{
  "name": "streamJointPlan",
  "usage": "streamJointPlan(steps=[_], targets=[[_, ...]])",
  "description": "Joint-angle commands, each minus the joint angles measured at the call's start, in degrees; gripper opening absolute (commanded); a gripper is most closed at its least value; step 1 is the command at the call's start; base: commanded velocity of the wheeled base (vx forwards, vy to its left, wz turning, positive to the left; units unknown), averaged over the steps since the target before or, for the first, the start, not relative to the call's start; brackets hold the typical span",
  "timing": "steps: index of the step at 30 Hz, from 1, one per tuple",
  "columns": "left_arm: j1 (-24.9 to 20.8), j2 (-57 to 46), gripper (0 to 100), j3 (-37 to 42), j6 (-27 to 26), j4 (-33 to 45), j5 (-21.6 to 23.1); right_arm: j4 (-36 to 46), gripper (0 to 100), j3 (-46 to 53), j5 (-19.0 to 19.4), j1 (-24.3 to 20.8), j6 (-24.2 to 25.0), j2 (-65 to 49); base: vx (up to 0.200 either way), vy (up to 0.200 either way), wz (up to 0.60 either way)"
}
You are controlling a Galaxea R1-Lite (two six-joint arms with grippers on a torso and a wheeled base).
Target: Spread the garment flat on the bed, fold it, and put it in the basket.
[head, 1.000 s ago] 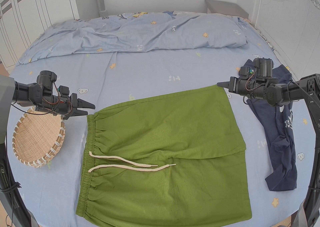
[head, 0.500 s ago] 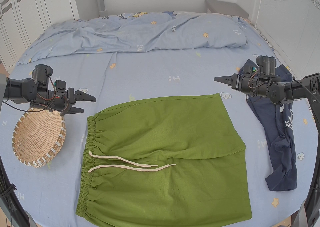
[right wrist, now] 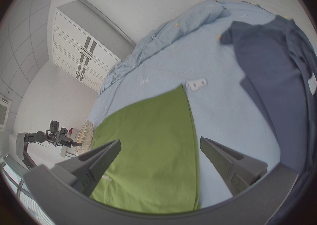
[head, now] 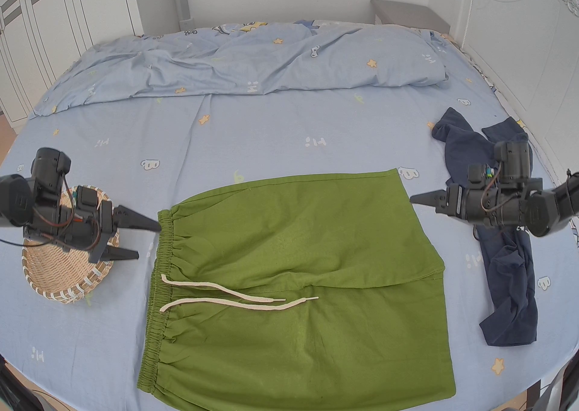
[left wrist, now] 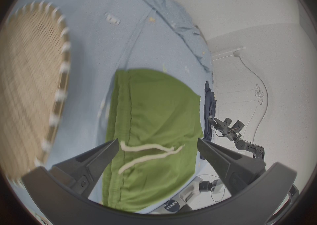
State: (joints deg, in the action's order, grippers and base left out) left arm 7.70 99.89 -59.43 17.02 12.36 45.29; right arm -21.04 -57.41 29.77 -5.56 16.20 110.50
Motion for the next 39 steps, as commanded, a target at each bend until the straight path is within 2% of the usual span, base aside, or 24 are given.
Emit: streamJointPlan(steps=[1,3,4,6,10,13,16,18,20,24,30,34,39], targets=[[1.61,-13.84,100,23.31,2.93,-1.46,0.50,-12.97,100,28.84,0.29,0.02,0.76,-16.19,0.000,0.000,0.00],[3.46,-16.04,100,28.14,2.76,-1.81,1.65,-16.14,100,35.87,0.46,-0.07,1.82,-19.00,0.000,0.000,0.00],[3.55,-16.13,100,28.40,2.67,-1.90,1.82,-16.40,100,36.31,0.46,-0.07,1.90,-19.18,0.000,0.000,0.00],[4.78,-17.71,100,33.33,1.79,-4.54,5.78,-20.18,100,43.43,0.55,-0.15,2.17,-20.93,0.000,0.000,0.00],[5.39,-18.24,100,36.93,1.35,-7.09,5.95,-23.87,100,49.76,0.46,-0.42,2.26,-22.17,0.000,0.000,0.00],[5.65,-17.62,100,39.04,-1.20,-7.88,5.86,-25.28,100,53.71,0.46,-0.68,2.26,-23.66,0.000,0.000,0.00],[6.45,-12.61,100,41.76,-9.90,-8.14,5.95,-25.98,100,56.97,0.55,-0.59,2.26,-24.98,0.000,0.000,0.00],[7.41,-7.25,100,42.82,-19.83,-7.70,5.69,-23.08,100,57.41,0.55,-0.68,2.96,-26.47,0.000,0.000,0.00],[8.73,-5.32,100,43.26,-23.96,-7.70,5.42,-20.44,100,57.41,0.73,-0.68,4.19,-28.14,0.000,0.000,0.00],[11.10,-4.79,100,42.82,-24.31,-7.88,4.37,-19.21,100,57.41,2.31,-0.68,4.72,-29.55,0.000,0.000,0.00],[10.31,-4.53,100,43.35,-24.58,-8.05,2.96,-18.42,100,57.41,3.10,-0.77,4.89,-29.20,0.000,0.000,0.00],[8.20,-2.95,100,43.26,-24.40,-8.14,3.32,-17.54,100,57.41,4.77,-0.59,4.89,-29.20,0.000,0.000,0.00],[5.13,-1.10,100,42.82,-24.40,-8.32,3.40,-17.46,100,57.41,4.95,-0.42,4.89,-29.20,0.000,0.000,0.00]])
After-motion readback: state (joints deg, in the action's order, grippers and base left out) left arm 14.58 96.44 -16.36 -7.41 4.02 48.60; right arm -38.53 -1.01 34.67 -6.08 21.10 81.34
